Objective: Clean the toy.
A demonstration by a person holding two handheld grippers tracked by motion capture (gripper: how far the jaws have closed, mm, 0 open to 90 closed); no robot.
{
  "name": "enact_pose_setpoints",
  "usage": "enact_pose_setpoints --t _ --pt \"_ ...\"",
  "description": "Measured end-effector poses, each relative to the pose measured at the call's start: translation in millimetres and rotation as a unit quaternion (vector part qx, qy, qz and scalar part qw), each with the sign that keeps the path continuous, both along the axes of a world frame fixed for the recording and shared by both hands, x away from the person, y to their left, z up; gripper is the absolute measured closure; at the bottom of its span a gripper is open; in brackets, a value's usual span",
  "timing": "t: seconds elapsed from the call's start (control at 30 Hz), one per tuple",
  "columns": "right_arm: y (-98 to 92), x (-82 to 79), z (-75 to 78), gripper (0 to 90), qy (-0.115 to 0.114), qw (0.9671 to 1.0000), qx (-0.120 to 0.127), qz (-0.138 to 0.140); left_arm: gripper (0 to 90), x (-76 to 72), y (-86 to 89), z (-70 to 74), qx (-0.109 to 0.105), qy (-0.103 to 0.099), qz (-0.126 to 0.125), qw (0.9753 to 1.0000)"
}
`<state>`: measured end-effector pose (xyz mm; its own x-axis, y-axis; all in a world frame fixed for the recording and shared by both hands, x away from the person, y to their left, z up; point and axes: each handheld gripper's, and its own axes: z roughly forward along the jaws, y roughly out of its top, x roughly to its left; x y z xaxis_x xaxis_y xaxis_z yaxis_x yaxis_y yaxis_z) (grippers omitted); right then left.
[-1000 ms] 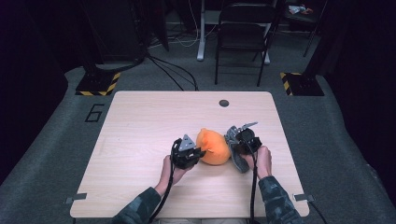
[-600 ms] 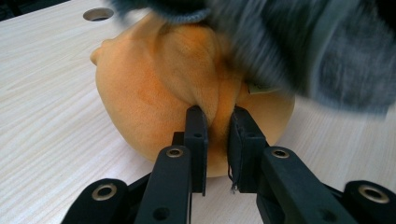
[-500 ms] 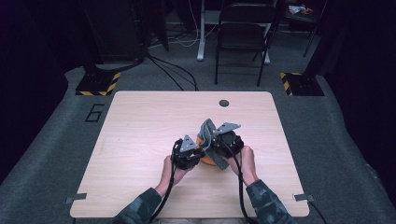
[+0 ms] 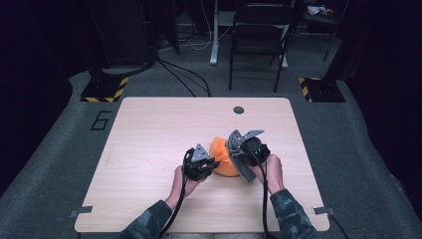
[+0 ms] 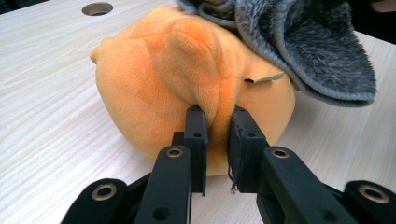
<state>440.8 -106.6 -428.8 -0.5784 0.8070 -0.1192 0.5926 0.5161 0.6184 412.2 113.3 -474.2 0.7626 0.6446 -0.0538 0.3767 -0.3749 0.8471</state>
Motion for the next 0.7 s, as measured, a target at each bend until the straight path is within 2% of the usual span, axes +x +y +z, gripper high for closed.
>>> enact_pose_setpoints --t 0.03,0.1,0.33,0.53,0.7 --pt "-3.0 2.1 -2.1 72.3 0.005 1.0 -0.003 -0.002 79.0 0.0 0.0 0.0 0.0 0.0 0.0 1.0" --pt "-8.5 5.3 -6.1 72.2 0.015 0.9998 0.008 -0.01 79.0 0.1 -0.3 -0.1 -0.002 -0.001 0.001 1.0" --pt "-21.3 14.6 -21.5 72.3 0.036 0.9987 -0.003 -0.036 79.0 0.4 0.0 -0.3 -0.004 0.002 0.001 1.0" --pt "-29.8 21.8 -38.1 72.2 0.062 0.9961 -0.007 -0.063 79.0 0.6 0.2 -0.5 -0.005 0.003 0.002 1.0" --pt "-35.3 26.4 -46.8 72.1 0.075 0.9949 -0.015 -0.066 78.8 1.1 1.2 -0.4 -0.005 0.001 0.003 1.0"
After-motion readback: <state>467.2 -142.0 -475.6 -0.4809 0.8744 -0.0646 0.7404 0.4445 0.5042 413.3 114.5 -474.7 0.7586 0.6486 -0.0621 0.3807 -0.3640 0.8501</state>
